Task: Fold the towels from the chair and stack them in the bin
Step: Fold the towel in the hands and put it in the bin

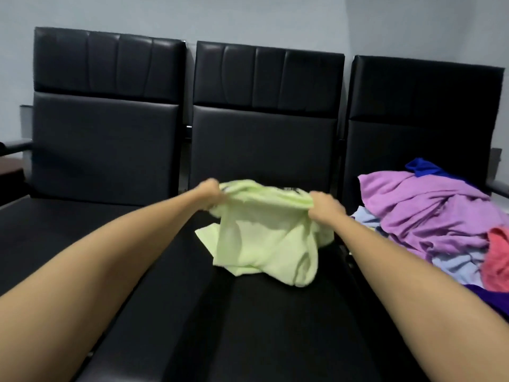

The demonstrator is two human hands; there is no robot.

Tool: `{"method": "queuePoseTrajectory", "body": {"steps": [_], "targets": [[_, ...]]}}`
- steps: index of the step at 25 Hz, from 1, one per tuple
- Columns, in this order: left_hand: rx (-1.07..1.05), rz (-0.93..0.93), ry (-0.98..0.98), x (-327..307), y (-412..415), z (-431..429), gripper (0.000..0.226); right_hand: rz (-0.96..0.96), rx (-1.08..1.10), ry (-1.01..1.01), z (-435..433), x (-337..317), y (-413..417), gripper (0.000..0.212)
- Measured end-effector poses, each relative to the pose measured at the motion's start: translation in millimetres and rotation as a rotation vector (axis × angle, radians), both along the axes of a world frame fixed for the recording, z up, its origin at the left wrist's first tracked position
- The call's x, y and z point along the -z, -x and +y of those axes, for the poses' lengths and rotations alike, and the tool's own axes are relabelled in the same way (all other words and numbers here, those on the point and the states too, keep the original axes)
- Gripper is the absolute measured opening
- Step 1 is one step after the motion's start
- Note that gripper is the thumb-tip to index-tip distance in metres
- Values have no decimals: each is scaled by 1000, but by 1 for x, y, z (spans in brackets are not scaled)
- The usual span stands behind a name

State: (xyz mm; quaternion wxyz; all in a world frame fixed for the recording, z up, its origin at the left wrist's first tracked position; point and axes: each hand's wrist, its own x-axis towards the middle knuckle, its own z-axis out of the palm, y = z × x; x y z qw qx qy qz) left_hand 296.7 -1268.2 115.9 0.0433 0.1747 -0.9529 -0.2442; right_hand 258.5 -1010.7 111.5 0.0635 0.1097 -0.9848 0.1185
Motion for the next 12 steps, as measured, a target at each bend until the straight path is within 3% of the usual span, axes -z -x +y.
{"method": "queuePoseTrajectory", "body": {"steps": [3, 5, 9, 11, 12], "targets": [[-101, 543, -100, -84, 23, 0, 25, 275, 100, 226, -9, -80, 11, 28], [-67, 736, -89, -123, 17, 3, 25, 398, 91, 291, -7, -112, 3, 26], [43, 846, -23, -133, -16, 2, 27, 521, 52, 314, 10, -127, -27, 30], [94, 820, -45, -131, -39, 4, 28, 465, -79, 337, 21, -131, -40, 25], [135, 772, -149, -132, -53, 5, 23, 367, -165, 324, 29, -133, -46, 21]]}}
